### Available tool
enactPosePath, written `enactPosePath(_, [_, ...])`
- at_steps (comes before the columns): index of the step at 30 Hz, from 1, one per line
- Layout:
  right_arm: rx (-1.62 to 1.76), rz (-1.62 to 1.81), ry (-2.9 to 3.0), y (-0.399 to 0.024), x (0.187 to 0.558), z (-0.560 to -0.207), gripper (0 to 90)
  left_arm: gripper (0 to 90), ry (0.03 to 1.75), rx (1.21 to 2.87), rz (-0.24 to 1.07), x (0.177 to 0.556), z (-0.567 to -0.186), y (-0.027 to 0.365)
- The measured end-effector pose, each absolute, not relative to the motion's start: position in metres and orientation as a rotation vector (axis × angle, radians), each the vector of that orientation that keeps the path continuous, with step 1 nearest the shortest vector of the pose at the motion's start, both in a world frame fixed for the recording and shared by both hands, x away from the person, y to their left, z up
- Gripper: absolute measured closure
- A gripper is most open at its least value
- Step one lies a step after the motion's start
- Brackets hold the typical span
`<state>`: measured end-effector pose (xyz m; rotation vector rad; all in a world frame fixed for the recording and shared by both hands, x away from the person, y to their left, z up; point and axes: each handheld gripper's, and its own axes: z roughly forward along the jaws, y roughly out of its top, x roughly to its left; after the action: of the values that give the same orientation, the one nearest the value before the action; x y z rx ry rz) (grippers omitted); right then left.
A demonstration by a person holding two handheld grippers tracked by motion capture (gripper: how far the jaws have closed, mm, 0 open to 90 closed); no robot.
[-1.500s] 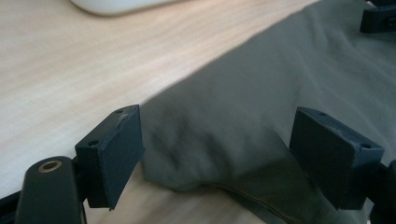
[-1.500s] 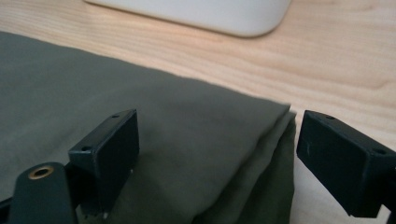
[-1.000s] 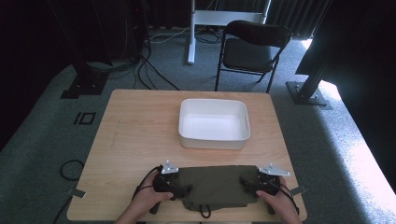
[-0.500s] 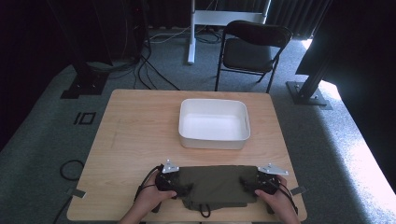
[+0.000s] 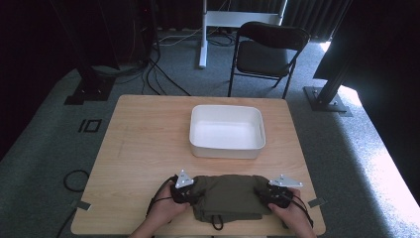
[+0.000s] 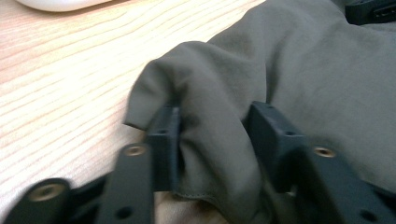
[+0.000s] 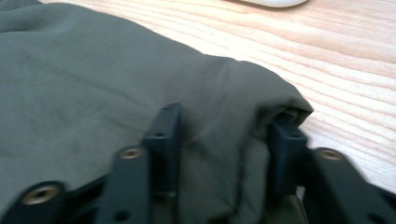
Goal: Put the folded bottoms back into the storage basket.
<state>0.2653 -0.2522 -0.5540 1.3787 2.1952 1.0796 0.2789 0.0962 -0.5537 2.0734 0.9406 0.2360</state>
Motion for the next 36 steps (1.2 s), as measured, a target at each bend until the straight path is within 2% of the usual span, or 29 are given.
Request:
enactPosePath(1, [1.379,1.08,2.195,-0.252,0.265,-0.554,58.8,63.2,0.941,2.073,0.236,0.279,-0.554,0.096])
enactPosePath(2, [1.377,1.061,2.204,-0.25,0.265,-0.552,66.3,65.4,0.946,2.071,0.249,0.279,-0.554,0.094])
enactPosePath(3, [1.377,1.061,2.204,-0.25,0.265,-0.552,66.3,66.4,0.946,2.071,0.249,0.279,-0.554,0.094])
enactPosePath(4, [1.363,1.027,2.207,-0.247,0.265,-0.55,72.0,67.9,0.949,2.065,0.256,0.279,-0.553,0.093])
enactPosePath(8, [1.338,0.982,2.207,-0.243,0.264,-0.546,78.9,74.5,0.943,2.057,0.262,0.279,-0.551,0.093])
enactPosePath(14, [1.389,1.029,2.194,-0.247,0.264,-0.544,80.7,78.7,0.965,2.015,0.245,0.28,-0.549,0.095])
enactPosePath(22, [1.392,1.084,2.153,-0.253,0.265,-0.527,81.4,79.2,0.97,1.957,0.194,0.286,-0.534,0.097])
enactPosePath(27, [1.37,1.098,2.149,-0.254,0.267,-0.518,81.5,79.2,0.934,1.97,0.209,0.287,-0.525,0.096])
enactPosePath(36, [1.359,1.173,2.115,-0.256,0.272,-0.495,81.7,80.2,0.923,1.894,0.237,0.292,-0.505,0.099])
